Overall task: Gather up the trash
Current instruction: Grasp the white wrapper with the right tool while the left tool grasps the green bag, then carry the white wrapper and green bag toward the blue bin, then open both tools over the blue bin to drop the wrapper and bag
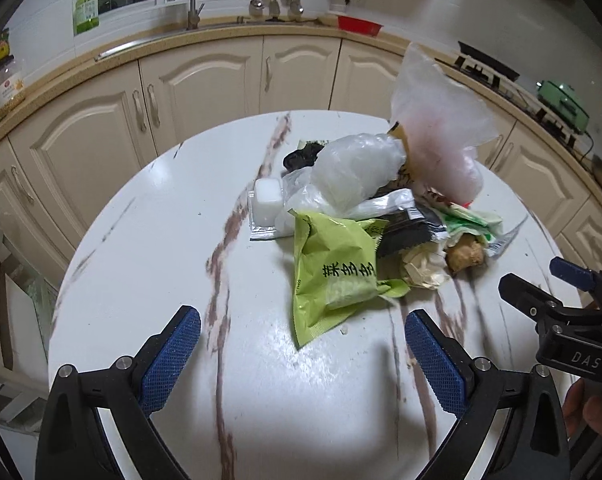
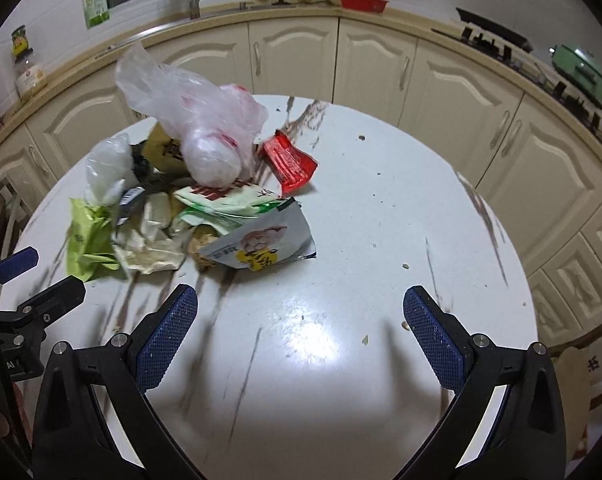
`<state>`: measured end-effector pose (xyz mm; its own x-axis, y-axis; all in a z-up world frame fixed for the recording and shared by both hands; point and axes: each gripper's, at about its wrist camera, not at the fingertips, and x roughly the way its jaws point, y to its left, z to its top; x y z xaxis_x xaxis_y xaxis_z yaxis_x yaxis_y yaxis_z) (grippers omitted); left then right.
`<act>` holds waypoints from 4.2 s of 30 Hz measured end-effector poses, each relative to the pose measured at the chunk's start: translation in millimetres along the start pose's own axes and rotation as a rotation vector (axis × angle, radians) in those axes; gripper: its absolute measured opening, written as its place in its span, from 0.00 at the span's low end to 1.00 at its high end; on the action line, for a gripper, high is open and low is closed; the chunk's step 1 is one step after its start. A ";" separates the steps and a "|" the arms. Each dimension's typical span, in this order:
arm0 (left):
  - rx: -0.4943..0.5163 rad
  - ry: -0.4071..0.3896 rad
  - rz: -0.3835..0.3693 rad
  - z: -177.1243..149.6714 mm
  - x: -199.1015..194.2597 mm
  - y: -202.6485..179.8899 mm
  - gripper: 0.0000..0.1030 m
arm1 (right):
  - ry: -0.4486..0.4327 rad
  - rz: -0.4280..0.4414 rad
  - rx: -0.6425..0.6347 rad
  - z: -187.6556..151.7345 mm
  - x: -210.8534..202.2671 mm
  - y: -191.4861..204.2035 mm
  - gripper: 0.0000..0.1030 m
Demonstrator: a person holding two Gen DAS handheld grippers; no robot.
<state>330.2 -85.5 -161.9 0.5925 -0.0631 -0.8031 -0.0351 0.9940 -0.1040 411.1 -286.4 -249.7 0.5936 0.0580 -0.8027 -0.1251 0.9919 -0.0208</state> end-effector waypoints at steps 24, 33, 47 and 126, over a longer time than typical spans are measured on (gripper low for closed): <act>0.049 0.005 -0.045 103.4 100.2 15.2 0.38 | 0.001 0.151 -0.066 10.7 31.7 -3.7 0.11; 0.035 0.001 -0.102 96.6 105.2 34.4 0.25 | -0.010 0.205 -0.010 2.3 21.8 -13.5 0.10; 0.037 -0.030 -0.146 22.3 47.0 37.9 0.19 | -0.025 0.247 0.052 -12.0 -0.2 -26.7 0.10; 0.764 0.325 -0.336 -98.4 163.5 -513.5 0.67 | 0.169 0.018 0.891 -342.0 6.0 -386.7 0.54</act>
<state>365.9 -615.1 -297.6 0.2139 -0.2682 -0.9393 0.7135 0.6996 -0.0373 191.1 -708.2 -450.4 0.4637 0.1268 -0.8769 0.5701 0.7149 0.4049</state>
